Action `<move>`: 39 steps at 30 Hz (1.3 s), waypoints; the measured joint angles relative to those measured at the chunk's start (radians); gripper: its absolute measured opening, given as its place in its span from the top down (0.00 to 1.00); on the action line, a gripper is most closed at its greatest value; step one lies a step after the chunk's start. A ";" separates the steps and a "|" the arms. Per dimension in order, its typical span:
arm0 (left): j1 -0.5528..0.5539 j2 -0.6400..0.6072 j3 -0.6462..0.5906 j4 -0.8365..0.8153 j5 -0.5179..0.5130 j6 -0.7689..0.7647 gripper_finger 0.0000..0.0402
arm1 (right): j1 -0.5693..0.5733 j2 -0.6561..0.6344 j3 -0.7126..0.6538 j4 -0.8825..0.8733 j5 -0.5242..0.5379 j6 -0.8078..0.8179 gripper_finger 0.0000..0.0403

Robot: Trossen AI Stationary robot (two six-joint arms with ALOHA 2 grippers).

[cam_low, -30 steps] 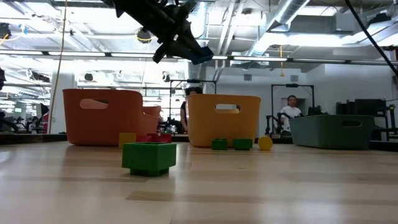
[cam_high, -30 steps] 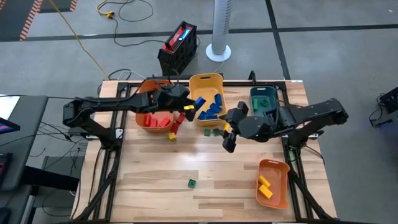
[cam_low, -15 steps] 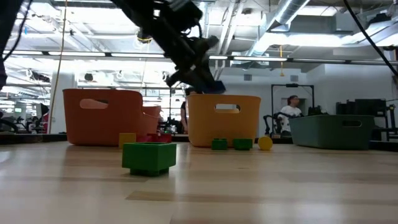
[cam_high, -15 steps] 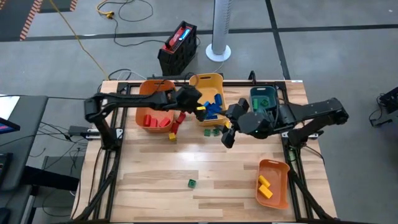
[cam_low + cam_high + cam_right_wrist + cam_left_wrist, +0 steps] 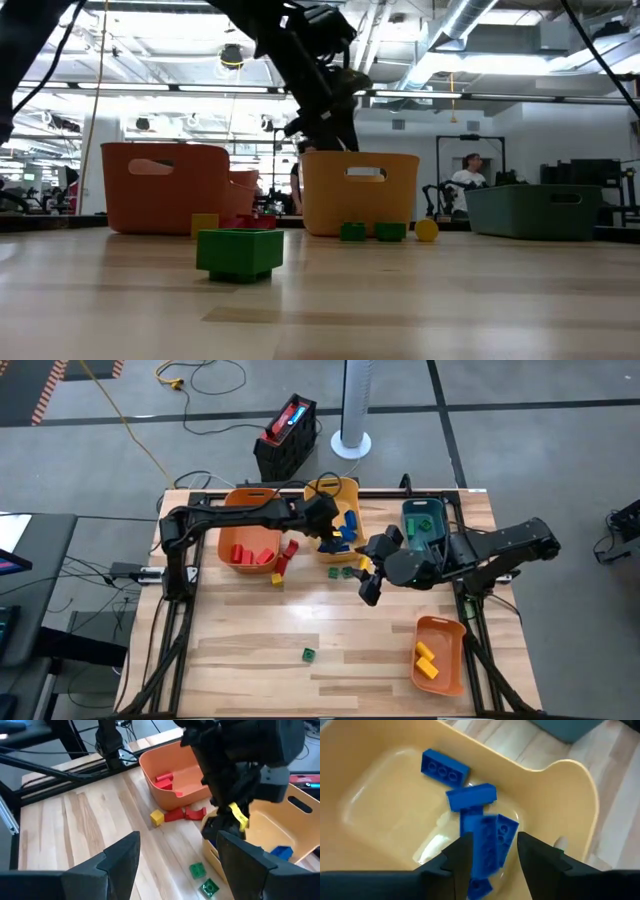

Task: Sort blocks
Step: Put the yellow block into the bottom orange bin

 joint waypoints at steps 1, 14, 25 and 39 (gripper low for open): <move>0.000 -0.007 0.000 0.003 0.000 0.013 0.62 | 0.000 0.000 0.000 -0.001 0.002 0.000 0.32; -0.189 -0.176 -0.001 -0.275 -0.137 0.275 0.61 | -0.017 -0.016 0.000 -0.046 0.026 -0.029 0.32; -0.369 -0.207 -0.072 -0.528 -0.058 0.184 0.61 | -0.029 -0.016 0.000 -0.046 0.025 -0.032 0.32; -0.422 -0.218 -0.369 -0.381 -0.014 0.220 0.61 | -0.014 -0.016 0.000 -0.043 0.023 -0.025 0.32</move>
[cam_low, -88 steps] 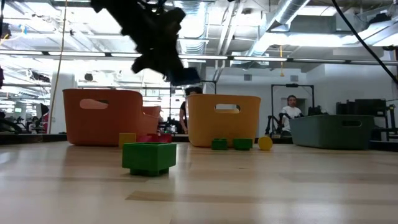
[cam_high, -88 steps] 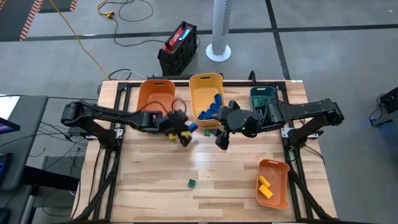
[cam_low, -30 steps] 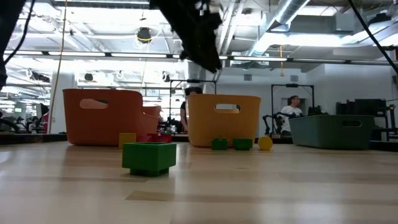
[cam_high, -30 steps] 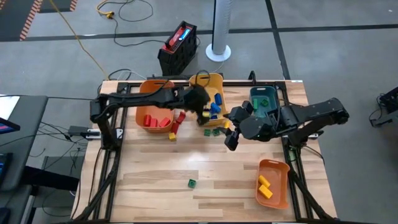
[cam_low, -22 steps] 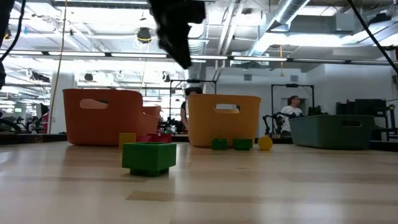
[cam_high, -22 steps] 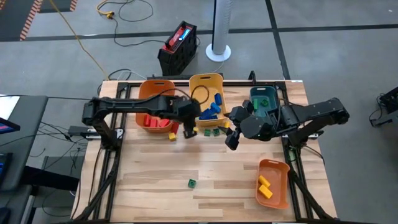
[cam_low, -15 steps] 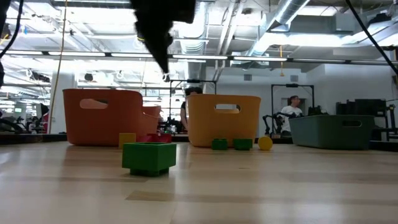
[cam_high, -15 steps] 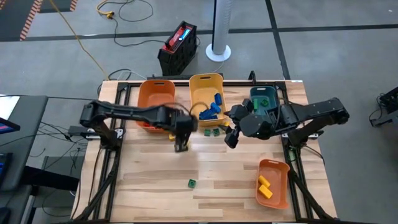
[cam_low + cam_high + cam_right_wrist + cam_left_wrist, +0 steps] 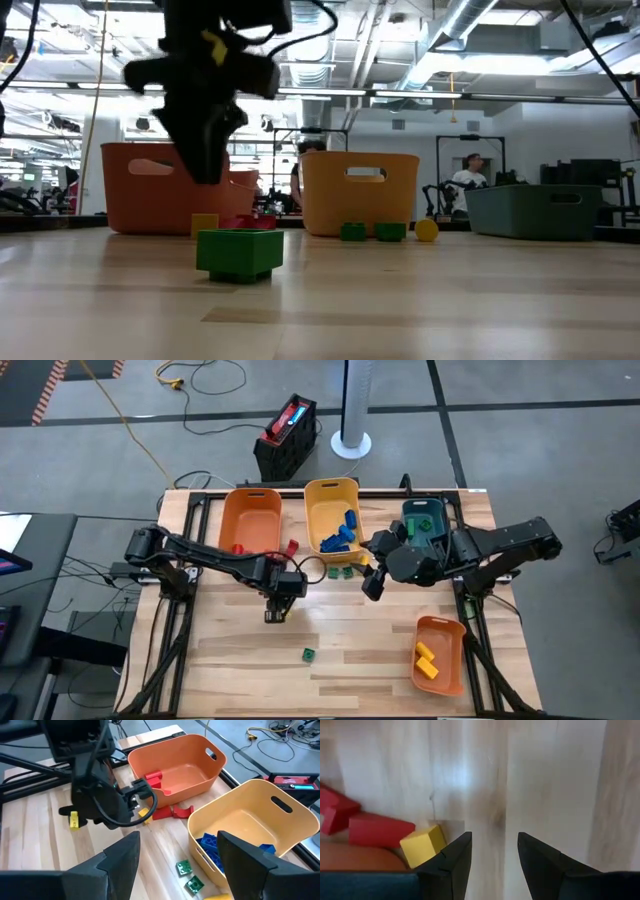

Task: Sort blocks
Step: Put the yellow block into the bottom orange bin

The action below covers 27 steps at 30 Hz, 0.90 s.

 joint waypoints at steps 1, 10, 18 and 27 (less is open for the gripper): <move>0.000 0.000 -0.014 0.000 0.000 0.032 0.61 | 0.000 0.000 0.000 0.000 0.000 0.000 0.32; -0.001 0.001 -0.109 -0.012 -0.221 0.364 0.61 | 0.008 0.000 0.000 0.002 0.000 0.008 0.32; -0.005 0.001 -0.095 -0.008 -0.246 0.616 0.61 | 0.004 0.000 0.000 0.005 0.000 0.021 0.32; 0.035 0.001 -0.095 0.026 -0.176 0.578 0.61 | 0.003 0.000 0.000 0.037 0.002 0.019 0.32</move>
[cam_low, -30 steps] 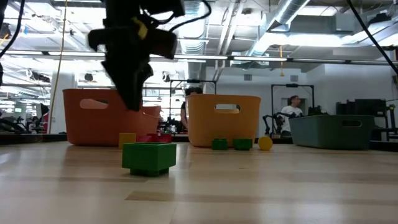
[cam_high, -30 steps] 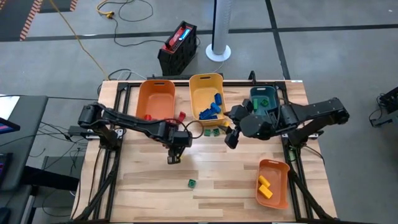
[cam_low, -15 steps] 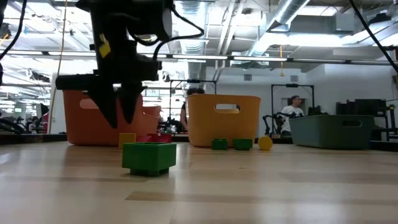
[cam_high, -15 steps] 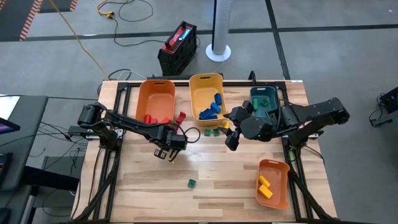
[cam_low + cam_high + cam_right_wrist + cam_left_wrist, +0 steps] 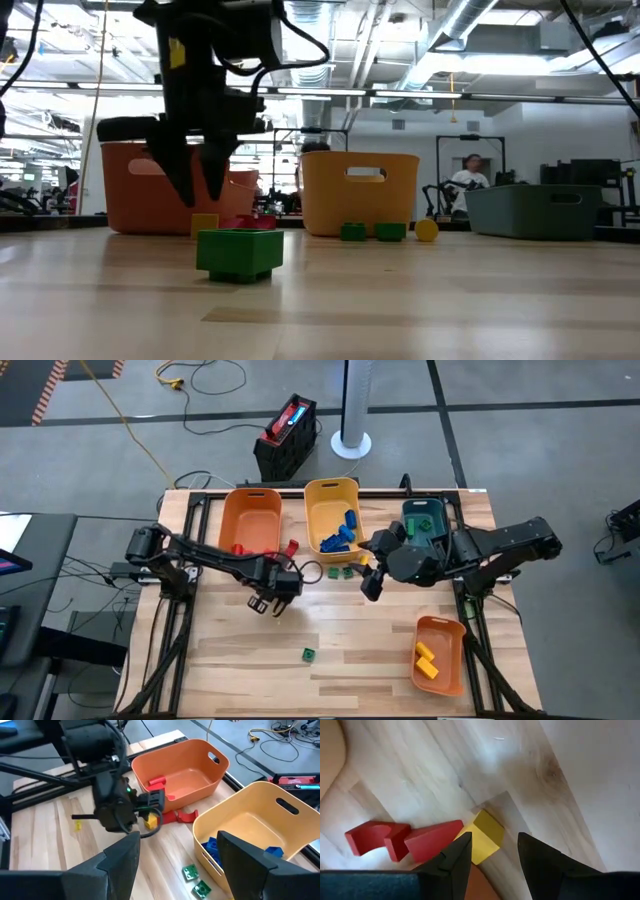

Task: Sort blocks
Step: Put the yellow block into the bottom orange bin

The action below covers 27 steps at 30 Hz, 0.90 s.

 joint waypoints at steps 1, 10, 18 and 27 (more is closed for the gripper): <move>0.006 0.000 0.000 0.001 0.006 0.022 0.61 | 0.000 0.000 0.000 0.008 0.000 -0.001 0.32; 0.030 0.000 0.000 0.016 -0.007 0.245 0.61 | 0.000 0.000 0.000 0.021 0.002 -0.015 0.32; 0.029 0.000 -0.030 0.016 -0.028 0.395 0.53 | 0.000 0.000 0.000 0.021 0.002 -0.016 0.32; 0.022 -0.001 -0.100 0.066 -0.094 0.588 0.44 | 0.000 0.000 0.000 0.025 0.002 -0.020 0.32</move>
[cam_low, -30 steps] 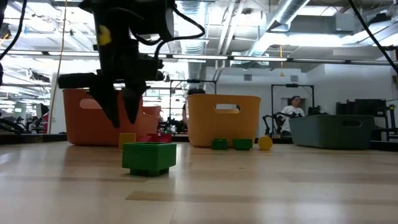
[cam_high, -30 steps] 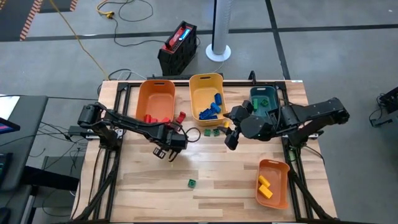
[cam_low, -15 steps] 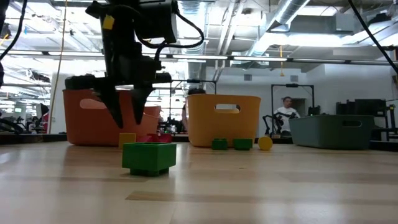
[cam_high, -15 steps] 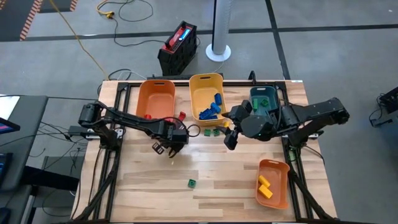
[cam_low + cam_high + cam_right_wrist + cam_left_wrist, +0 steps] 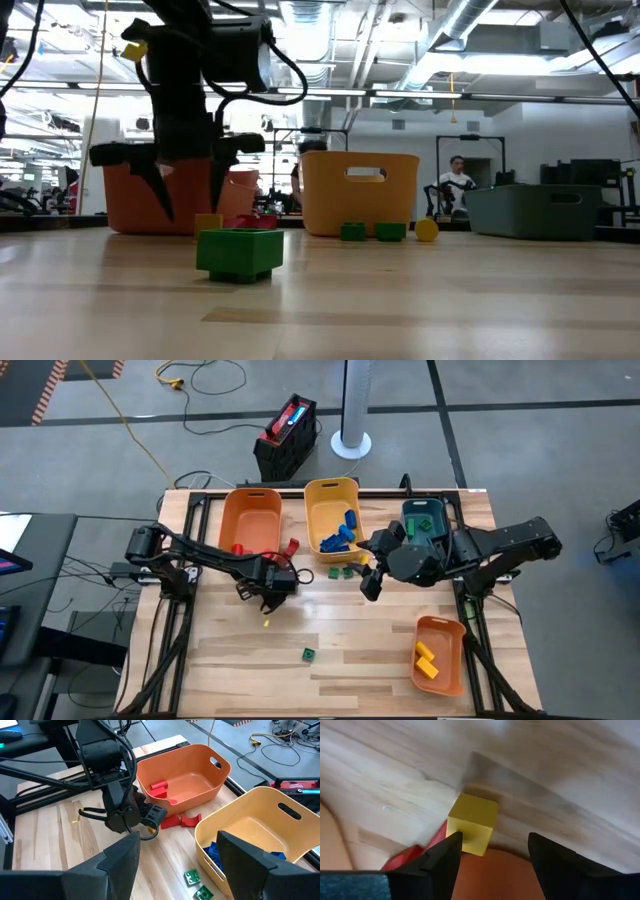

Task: Sort blocks
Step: Put the yellow block into the bottom orange bin

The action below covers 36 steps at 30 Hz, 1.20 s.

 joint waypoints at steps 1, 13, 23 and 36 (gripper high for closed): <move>-0.001 0.000 -0.001 0.014 -0.007 0.001 0.44 | 0.000 0.000 0.000 0.000 0.000 0.000 0.32; -0.019 0.000 -0.002 0.098 0.075 0.037 0.44 | -0.006 0.000 0.000 0.000 0.000 0.000 0.32; -0.073 0.002 0.051 0.160 0.096 0.008 0.44 | -0.014 0.000 0.000 -0.005 0.000 0.000 0.32; -0.049 0.002 0.093 0.137 0.192 -0.117 0.44 | -0.026 0.000 0.000 -0.006 0.000 -0.009 0.32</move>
